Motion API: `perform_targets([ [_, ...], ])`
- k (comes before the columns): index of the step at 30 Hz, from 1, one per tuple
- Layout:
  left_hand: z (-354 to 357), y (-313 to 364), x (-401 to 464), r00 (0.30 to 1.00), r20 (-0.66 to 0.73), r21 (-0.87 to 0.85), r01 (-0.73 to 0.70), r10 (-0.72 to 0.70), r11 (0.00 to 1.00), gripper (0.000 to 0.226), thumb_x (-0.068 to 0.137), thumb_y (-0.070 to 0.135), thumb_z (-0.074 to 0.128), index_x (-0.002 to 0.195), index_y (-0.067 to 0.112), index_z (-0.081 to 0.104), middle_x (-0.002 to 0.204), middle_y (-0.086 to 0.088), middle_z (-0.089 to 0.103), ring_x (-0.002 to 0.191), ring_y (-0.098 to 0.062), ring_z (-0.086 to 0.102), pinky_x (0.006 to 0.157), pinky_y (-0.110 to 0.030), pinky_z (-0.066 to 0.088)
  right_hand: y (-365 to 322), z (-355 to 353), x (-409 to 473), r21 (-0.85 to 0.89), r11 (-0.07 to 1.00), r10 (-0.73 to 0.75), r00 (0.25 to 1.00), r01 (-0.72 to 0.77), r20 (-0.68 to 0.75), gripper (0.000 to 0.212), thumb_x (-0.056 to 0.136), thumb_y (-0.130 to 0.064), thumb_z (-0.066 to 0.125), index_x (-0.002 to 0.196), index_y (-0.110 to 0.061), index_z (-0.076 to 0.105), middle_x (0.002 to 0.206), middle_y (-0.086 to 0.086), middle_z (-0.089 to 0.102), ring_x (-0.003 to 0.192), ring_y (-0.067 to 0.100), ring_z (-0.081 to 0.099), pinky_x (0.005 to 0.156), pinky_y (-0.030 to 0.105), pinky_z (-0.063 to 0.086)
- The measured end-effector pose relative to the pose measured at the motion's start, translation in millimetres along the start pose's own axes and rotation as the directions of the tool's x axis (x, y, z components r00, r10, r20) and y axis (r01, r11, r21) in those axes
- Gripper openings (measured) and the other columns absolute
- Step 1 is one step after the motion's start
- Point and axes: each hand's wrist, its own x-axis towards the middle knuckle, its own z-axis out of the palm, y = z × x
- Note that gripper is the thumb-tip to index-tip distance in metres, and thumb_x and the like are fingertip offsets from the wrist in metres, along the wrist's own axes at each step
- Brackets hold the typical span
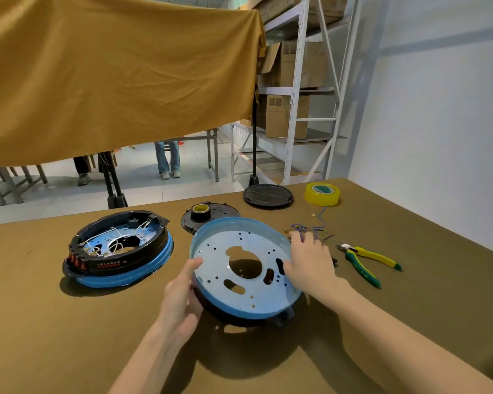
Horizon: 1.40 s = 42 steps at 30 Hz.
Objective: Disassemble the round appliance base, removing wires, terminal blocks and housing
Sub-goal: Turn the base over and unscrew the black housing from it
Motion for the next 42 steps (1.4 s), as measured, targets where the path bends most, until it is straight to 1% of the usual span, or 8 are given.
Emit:
perform_targets([
  [3, -15.0, -1.5, 9.8, 0.997, 0.016, -0.007, 0.079, -0.079, 0.997, 0.054, 0.076, 0.023, 0.083, 0.124, 0.007, 0.063, 0.113, -0.019, 0.077, 0.117, -0.034, 0.069, 0.096, -0.045, 0.057, 5.3, 6.5, 2.0, 0.174, 0.985, -0.005, 0.999, -0.002, 0.037, 0.039, 0.095, -0.012, 0.059, 0.133, -0.014, 0.049, 0.115, 0.007, 0.065, 0.097, 0.028, 0.065, 0.070, 0.037, 0.053],
  [6, -24.0, 5.5, 18.1, 0.993, 0.013, 0.081, 0.113, -0.114, 0.990, 0.060, 0.070, 0.028, 0.087, 0.122, 0.015, 0.061, 0.114, -0.017, 0.077, 0.117, -0.032, 0.068, 0.088, -0.042, 0.058, 9.0, 5.5, 7.8, 0.330, 0.943, -0.031, 1.000, 0.029, 0.000, 0.042, 0.091, -0.004, 0.060, 0.132, -0.013, 0.056, 0.113, 0.008, 0.069, 0.096, 0.029, 0.066, 0.073, 0.044, 0.057],
  [12, -24.8, 2.1, 23.8, 0.993, -0.042, 0.123, 0.112, -0.108, 0.986, 0.077, 0.060, 0.036, 0.090, 0.126, 0.015, 0.056, 0.134, -0.019, 0.063, 0.125, -0.033, 0.060, 0.110, -0.047, 0.050, 20.3, 6.9, 14.9, 0.393, 0.919, 0.044, 0.998, -0.023, -0.043, 0.024, 0.106, -0.034, 0.044, 0.109, -0.018, 0.061, 0.095, 0.002, 0.070, 0.084, 0.026, 0.065, 0.067, 0.037, 0.050],
  [15, -24.8, -0.3, 23.5, 0.995, -0.061, 0.103, 0.090, -0.084, 0.991, 0.098, 0.058, 0.034, 0.089, 0.144, 0.011, 0.048, 0.140, -0.020, 0.059, 0.129, -0.034, 0.058, 0.115, -0.048, 0.045, 37.9, 12.1, 10.3, 0.287, 0.953, 0.125, 0.989, -0.098, -0.078, 0.032, 0.108, -0.033, 0.034, 0.095, -0.014, 0.057, 0.092, 0.006, 0.065, 0.088, 0.030, 0.063, 0.074, 0.043, 0.053],
  [22, -29.4, -5.3, 18.4, 0.999, 0.006, 0.162, 0.042, -0.044, 0.986, 0.106, 0.060, 0.043, 0.088, 0.150, 0.012, 0.044, 0.149, -0.017, 0.055, 0.135, -0.032, 0.054, 0.116, -0.048, 0.043, 66.6, 26.5, -13.5, -0.102, 0.975, 0.209, 0.967, -0.196, 0.146, 0.032, 0.101, -0.032, 0.051, 0.127, -0.014, 0.053, 0.127, 0.010, 0.058, 0.117, 0.030, 0.057, 0.086, 0.038, 0.050],
  [28, -33.1, -5.9, 12.6, 0.995, 0.076, 0.216, 0.039, -0.057, 0.976, 0.105, 0.064, 0.048, 0.087, 0.152, 0.012, 0.042, 0.151, -0.015, 0.053, 0.134, -0.030, 0.054, 0.113, -0.045, 0.044, 63.9, 7.3, -19.2, 0.105, 0.974, 0.209, 0.976, -0.201, -0.069, 0.018, 0.102, -0.031, 0.048, 0.108, -0.015, 0.055, 0.107, 0.005, 0.061, 0.094, 0.027, 0.064, 0.062, 0.033, 0.039],
  [33, -30.9, -4.0, 13.6, 0.989, 0.080, 0.267, 0.097, -0.123, 0.959, 0.081, 0.062, 0.046, 0.087, 0.130, 0.015, 0.055, 0.121, -0.011, 0.073, 0.116, -0.027, 0.068, 0.105, -0.043, 0.052, 46.4, -27.7, -18.6, 0.694, 0.719, 0.205, 0.967, -0.045, -0.149, 0.015, 0.101, -0.035, 0.057, 0.099, -0.025, 0.068, 0.091, -0.007, 0.068, 0.081, 0.011, 0.060, 0.062, 0.029, 0.041],
  [42, -34.7, -2.7, 19.6, 0.959, 0.154, 0.290, 0.187, -0.238, 0.939, 0.076, 0.062, 0.043, 0.090, 0.122, 0.009, 0.060, 0.108, -0.017, 0.079, 0.102, -0.029, 0.077, 0.102, -0.047, 0.055, -4.6, -42.1, -21.3, 0.962, 0.270, 0.076, 0.994, 0.050, -0.073, 0.033, 0.077, -0.022, 0.089, 0.100, -0.010, 0.070, 0.086, 0.008, 0.074, 0.063, 0.011, 0.070, 0.056, 0.025, 0.057],
])
